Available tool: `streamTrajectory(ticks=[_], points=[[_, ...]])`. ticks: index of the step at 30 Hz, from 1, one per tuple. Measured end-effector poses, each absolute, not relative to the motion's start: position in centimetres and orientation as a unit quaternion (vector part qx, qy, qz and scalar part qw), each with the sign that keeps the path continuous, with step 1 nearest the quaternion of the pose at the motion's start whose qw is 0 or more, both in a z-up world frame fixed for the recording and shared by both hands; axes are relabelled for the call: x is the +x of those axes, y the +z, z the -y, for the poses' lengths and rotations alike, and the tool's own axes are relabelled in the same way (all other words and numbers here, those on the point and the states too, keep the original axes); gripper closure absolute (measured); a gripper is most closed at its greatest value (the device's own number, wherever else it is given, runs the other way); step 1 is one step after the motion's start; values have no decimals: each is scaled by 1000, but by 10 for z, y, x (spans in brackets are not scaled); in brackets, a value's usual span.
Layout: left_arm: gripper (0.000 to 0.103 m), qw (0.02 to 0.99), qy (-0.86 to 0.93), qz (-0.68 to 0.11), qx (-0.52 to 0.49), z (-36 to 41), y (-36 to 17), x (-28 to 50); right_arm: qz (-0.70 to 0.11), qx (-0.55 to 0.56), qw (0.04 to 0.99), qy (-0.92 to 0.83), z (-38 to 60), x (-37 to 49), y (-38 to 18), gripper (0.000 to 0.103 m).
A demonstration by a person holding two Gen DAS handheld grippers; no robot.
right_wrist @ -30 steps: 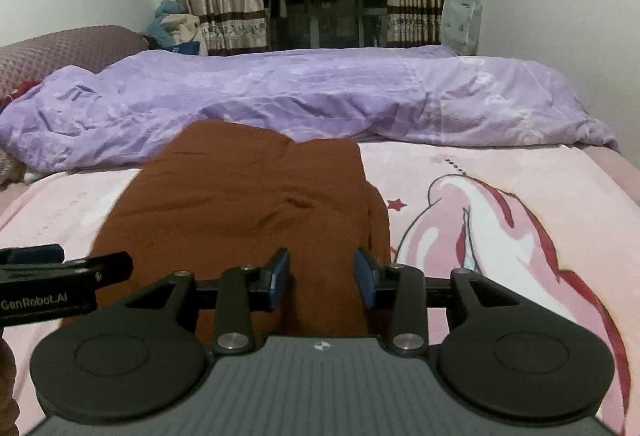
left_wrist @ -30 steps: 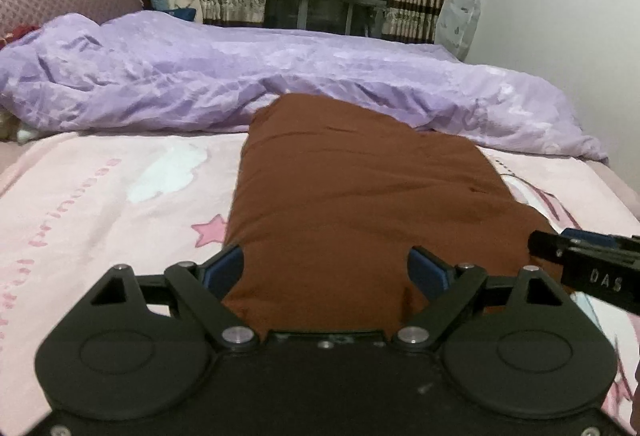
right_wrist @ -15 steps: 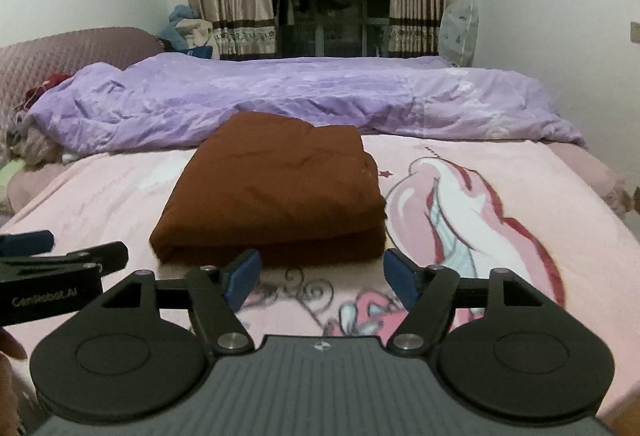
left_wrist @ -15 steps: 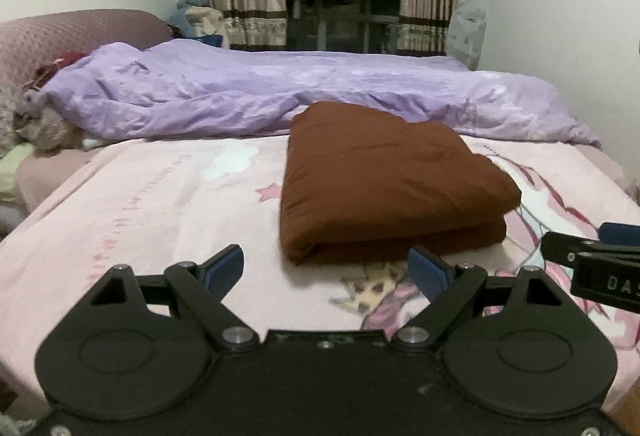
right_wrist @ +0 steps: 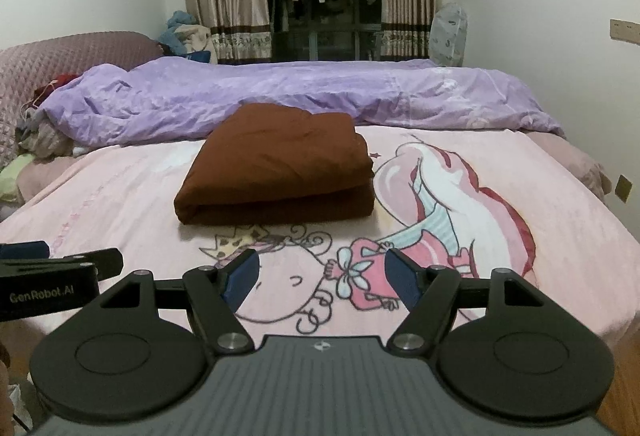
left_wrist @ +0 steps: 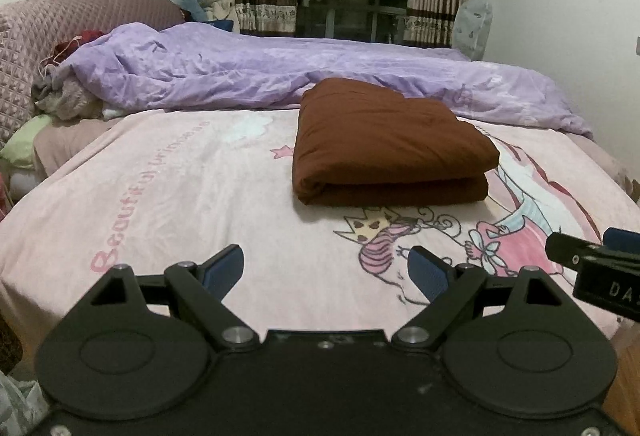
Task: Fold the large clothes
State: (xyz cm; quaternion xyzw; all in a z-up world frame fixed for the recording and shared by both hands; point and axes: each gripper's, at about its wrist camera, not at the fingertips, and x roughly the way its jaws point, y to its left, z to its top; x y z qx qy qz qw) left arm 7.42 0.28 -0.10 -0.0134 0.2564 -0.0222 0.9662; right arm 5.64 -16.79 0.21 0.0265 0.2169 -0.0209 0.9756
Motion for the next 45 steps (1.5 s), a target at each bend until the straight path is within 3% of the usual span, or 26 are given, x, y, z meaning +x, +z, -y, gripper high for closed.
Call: streamTrajectory(ticks=[45], points=[[12, 962, -21, -273, -18, -1, -6, 75, -222, 36, 974, -20, 170, 48, -7, 19]])
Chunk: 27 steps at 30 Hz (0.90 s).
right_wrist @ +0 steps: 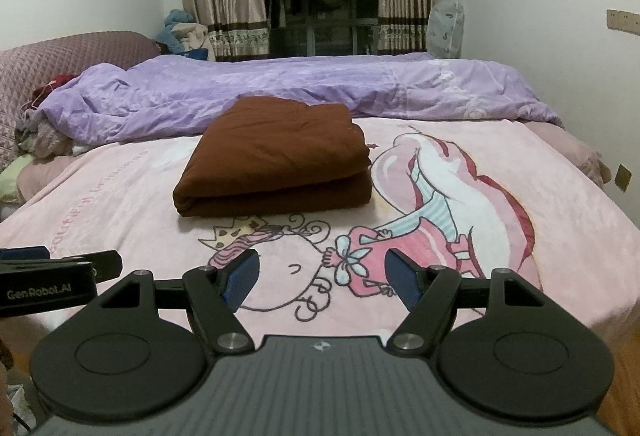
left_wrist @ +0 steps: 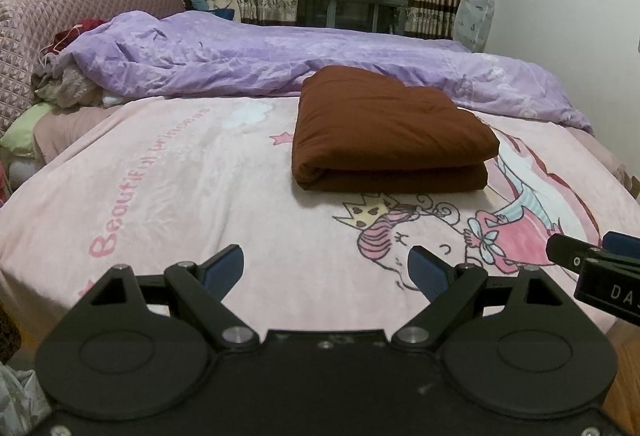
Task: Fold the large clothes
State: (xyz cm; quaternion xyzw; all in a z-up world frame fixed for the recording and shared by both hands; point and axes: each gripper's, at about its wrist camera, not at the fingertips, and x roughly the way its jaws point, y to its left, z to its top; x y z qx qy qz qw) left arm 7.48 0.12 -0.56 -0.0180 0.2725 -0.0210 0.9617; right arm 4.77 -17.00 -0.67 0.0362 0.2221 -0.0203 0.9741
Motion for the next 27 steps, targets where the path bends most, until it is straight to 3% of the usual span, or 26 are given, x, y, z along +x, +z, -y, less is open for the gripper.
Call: streamTrajectory(ticks=[27], points=[[12, 962, -22, -273, -14, 0, -6, 74, -223, 36, 974, -20, 170, 48, -7, 19]])
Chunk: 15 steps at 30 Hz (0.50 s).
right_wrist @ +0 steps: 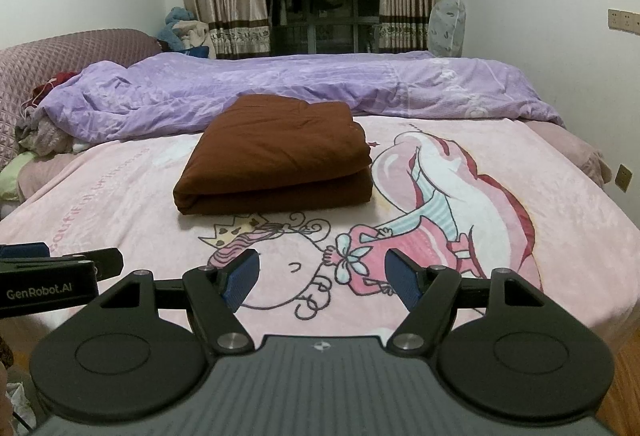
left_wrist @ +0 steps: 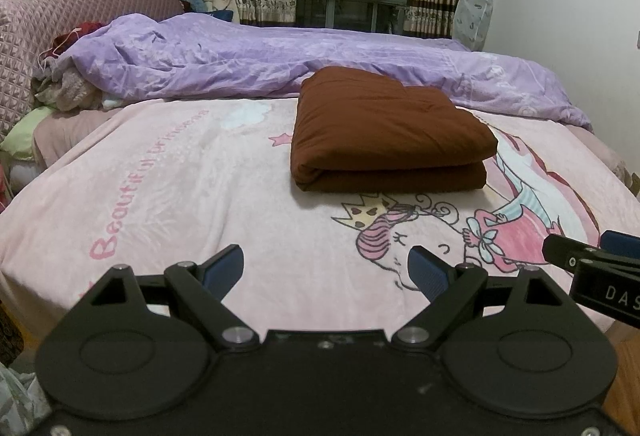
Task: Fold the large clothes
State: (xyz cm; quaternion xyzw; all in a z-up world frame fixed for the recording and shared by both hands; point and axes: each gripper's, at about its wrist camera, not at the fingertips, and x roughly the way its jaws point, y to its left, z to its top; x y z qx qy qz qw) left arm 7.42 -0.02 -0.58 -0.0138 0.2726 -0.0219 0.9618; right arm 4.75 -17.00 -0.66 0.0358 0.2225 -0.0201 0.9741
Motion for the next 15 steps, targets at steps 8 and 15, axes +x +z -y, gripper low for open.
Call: streamTrajectory(ticks=[8, 15], points=[[12, 962, -22, -273, -13, 1, -4, 73, -223, 36, 974, -20, 170, 47, -6, 19], [12, 961, -18, -275, -10, 2, -4, 73, -223, 35, 974, -20, 170, 47, -7, 19]])
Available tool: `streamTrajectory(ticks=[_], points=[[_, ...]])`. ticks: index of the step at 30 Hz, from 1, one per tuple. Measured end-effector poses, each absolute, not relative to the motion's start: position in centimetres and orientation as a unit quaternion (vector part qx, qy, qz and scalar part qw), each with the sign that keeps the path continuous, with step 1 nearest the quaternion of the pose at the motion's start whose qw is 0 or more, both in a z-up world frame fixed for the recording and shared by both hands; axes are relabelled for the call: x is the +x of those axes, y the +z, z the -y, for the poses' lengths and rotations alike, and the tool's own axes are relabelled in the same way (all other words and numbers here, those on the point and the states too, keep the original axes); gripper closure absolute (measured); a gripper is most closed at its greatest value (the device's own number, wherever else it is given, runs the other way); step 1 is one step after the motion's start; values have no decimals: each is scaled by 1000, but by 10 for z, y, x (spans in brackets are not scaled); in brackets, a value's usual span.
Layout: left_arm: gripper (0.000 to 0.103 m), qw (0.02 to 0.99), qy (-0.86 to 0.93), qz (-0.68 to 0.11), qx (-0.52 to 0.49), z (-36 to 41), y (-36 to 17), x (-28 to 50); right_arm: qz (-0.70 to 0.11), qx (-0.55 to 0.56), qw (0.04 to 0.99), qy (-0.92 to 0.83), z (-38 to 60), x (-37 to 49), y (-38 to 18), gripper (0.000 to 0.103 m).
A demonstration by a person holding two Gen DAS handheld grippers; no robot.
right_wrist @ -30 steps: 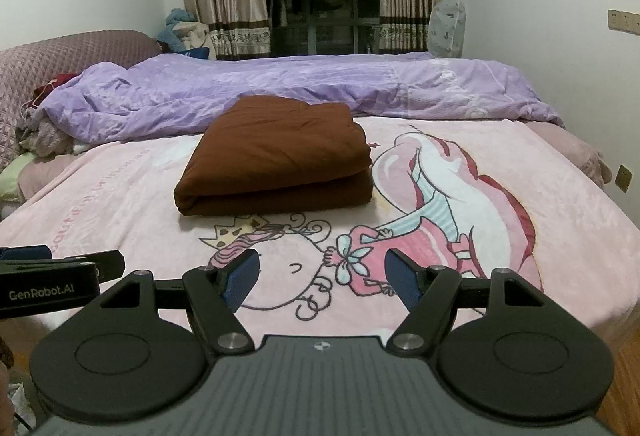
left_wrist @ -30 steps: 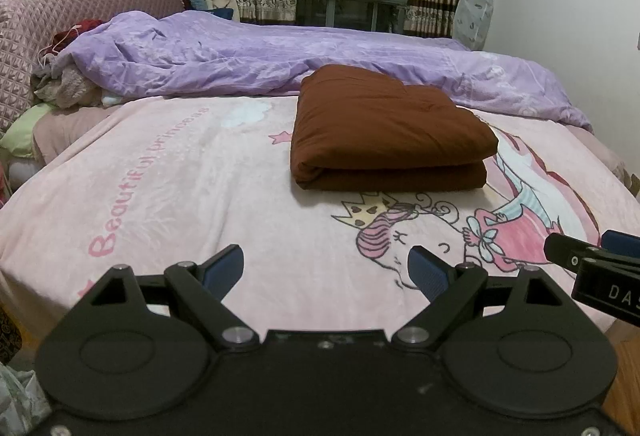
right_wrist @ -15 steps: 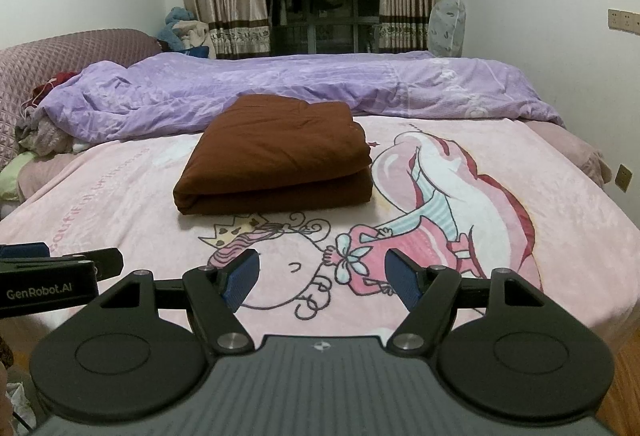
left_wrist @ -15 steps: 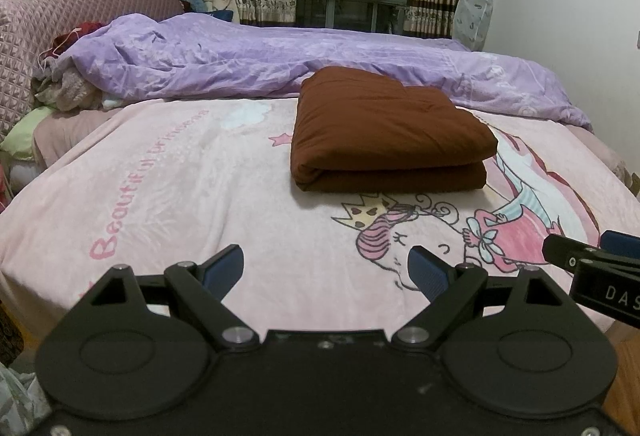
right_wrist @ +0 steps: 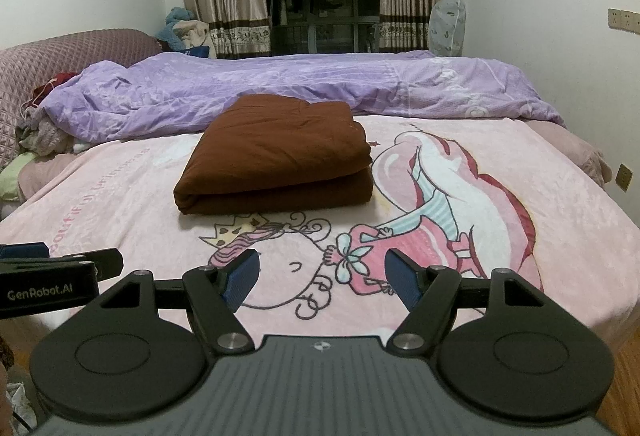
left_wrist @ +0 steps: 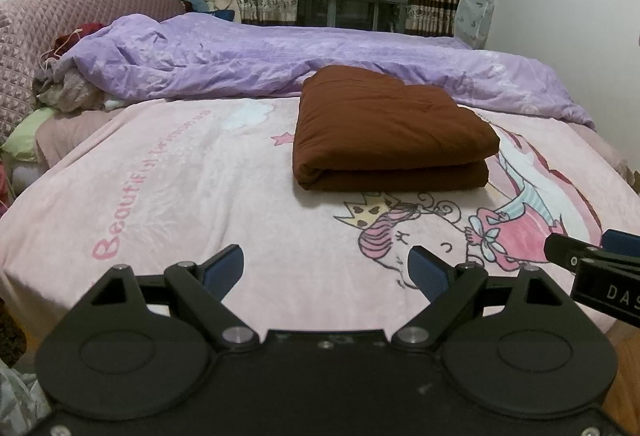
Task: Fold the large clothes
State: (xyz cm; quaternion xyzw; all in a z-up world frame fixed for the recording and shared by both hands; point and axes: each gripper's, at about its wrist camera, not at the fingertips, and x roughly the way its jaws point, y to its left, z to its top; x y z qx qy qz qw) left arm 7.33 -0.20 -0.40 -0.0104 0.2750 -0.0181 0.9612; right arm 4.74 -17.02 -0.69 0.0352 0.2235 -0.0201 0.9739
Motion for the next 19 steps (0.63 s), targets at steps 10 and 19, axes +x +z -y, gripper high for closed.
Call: streamTrajectory(ticks=[10, 19], points=[[12, 960, -23, -277, -18, 1, -5, 73, -225, 37, 974, -20, 170, 47, -9, 19], [12, 961, -24, -275, -14, 3, -6, 72, -227, 38, 973, -20, 170, 46, -14, 19]])
